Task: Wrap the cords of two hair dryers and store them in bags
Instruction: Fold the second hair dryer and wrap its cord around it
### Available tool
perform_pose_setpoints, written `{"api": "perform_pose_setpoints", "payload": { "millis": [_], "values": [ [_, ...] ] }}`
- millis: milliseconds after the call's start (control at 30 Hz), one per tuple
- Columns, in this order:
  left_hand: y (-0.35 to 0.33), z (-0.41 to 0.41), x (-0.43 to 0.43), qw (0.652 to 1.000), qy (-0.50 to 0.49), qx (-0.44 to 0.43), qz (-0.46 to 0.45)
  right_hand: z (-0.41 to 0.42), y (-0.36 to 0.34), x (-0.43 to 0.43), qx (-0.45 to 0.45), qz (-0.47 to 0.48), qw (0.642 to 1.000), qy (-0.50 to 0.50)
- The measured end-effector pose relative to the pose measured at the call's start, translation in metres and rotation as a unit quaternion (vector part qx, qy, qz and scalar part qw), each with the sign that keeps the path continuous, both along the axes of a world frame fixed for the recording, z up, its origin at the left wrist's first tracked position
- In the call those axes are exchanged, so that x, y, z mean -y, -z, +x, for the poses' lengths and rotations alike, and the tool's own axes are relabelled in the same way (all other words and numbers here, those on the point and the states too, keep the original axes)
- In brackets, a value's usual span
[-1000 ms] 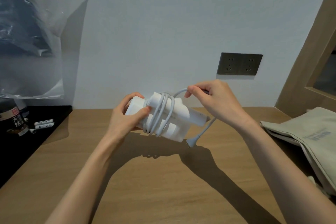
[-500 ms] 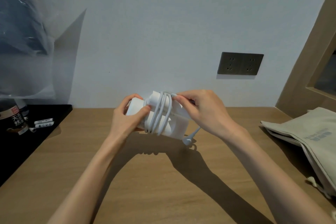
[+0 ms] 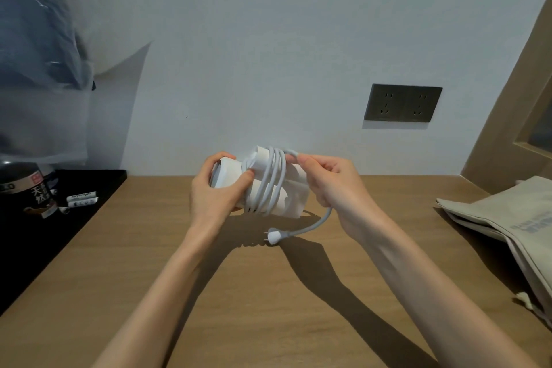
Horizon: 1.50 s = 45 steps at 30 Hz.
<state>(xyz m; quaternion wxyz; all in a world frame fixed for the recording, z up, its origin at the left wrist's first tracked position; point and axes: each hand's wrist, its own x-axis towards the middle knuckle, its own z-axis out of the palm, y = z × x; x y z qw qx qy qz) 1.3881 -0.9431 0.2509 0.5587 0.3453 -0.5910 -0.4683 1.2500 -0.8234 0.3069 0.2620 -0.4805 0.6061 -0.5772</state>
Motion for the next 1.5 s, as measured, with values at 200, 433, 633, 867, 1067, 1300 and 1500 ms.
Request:
{"api": "perform_pose_setpoints", "payload": {
  "millis": [200, 433, 633, 867, 1067, 1300, 1500],
  "values": [
    [-0.002, -0.001, -0.004, 1.000, -0.012, -0.017, 0.011, 0.002, -0.004, 0.010, 0.123, 0.014, 0.991, -0.057],
    [0.000, -0.003, -0.002, 0.997, -0.025, -0.048, 0.058, 0.014, -0.004, 0.007, -0.108, -0.029, 0.994, -0.011],
    [-0.006, -0.002, -0.005, 0.992, -0.017, -0.083, 0.090, 0.011, 0.006, 0.004, -0.244, -0.057, 0.968, 0.016],
    [-0.013, 0.002, -0.007, 0.970, 0.045, -0.161, 0.175, 0.012, 0.025, -0.003, -0.321, -0.016, 0.945, -0.057],
    [-0.013, 0.002, -0.005, 0.958, 0.083, -0.167, 0.219, -0.003, 0.029, 0.004, -0.256, 0.046, 0.959, -0.111],
    [-0.009, 0.001, -0.004, 0.943, 0.107, -0.164, 0.268, -0.010, 0.031, 0.008, -0.234, 0.128, 0.963, -0.042],
    [-0.001, -0.005, -0.004, 0.938, 0.102, -0.145, 0.298, -0.019, 0.053, 0.010, -0.161, 0.191, 0.968, 0.015]
  ]
}}
